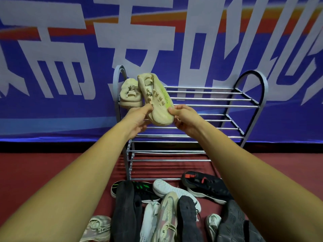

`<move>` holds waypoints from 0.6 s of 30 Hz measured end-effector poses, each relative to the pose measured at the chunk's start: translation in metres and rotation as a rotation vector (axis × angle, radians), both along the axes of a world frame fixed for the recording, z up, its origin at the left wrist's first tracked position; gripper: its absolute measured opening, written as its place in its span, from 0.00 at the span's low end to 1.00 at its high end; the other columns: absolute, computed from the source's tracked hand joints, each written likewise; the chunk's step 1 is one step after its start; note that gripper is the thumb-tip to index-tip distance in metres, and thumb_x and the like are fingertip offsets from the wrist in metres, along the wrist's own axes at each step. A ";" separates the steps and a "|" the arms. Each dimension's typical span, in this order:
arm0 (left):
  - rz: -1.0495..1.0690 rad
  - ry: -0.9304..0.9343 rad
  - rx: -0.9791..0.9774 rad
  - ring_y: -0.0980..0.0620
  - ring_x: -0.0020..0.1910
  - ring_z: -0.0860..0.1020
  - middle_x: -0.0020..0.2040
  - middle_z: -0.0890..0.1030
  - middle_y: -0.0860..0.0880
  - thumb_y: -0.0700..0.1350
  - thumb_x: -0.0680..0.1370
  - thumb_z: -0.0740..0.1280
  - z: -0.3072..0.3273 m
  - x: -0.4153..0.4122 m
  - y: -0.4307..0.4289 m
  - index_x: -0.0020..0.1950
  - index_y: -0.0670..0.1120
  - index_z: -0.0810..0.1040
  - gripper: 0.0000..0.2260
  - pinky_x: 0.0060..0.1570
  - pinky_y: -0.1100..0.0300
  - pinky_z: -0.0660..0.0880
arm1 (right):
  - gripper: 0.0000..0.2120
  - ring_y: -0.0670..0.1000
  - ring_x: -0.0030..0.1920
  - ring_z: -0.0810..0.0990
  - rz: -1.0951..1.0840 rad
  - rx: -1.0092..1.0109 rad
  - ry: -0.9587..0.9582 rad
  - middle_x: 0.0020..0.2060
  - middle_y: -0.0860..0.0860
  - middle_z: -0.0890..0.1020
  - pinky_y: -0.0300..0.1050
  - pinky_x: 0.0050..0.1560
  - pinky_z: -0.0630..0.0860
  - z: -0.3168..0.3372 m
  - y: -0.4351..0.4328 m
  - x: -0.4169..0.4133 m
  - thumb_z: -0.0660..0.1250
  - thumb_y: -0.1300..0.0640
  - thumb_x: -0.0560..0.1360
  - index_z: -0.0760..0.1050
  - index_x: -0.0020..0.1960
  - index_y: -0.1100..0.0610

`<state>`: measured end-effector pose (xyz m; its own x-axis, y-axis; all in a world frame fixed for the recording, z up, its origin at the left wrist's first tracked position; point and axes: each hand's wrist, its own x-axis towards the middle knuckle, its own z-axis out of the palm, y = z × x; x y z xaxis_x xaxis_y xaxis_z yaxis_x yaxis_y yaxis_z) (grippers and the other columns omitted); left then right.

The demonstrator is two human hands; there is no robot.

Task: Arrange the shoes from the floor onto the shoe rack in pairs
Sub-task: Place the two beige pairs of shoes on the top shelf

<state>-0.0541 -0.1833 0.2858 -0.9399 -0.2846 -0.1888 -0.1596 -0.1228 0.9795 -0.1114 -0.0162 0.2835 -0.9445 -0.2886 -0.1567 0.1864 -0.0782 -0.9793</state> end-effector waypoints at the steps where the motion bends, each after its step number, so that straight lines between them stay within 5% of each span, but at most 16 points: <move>1: 0.009 0.002 -0.027 0.57 0.28 0.79 0.39 0.83 0.51 0.48 0.76 0.69 -0.003 -0.001 0.001 0.50 0.48 0.80 0.06 0.31 0.61 0.63 | 0.06 0.46 0.32 0.74 -0.013 0.003 0.006 0.39 0.51 0.80 0.35 0.27 0.69 -0.003 -0.002 -0.001 0.70 0.60 0.78 0.73 0.48 0.54; 18: 0.096 0.085 0.283 0.57 0.31 0.72 0.34 0.78 0.52 0.47 0.73 0.75 -0.017 -0.018 0.003 0.45 0.49 0.81 0.05 0.31 0.63 0.65 | 0.08 0.48 0.33 0.74 -0.145 -0.199 -0.015 0.35 0.54 0.81 0.40 0.33 0.68 -0.014 -0.038 -0.016 0.73 0.56 0.76 0.79 0.51 0.60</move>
<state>-0.0724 -0.1803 0.2689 -0.9272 -0.3198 -0.1951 -0.0532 -0.4031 0.9136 -0.1278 -0.0544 0.2691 -0.9763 -0.1768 -0.1244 0.1734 -0.2963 -0.9392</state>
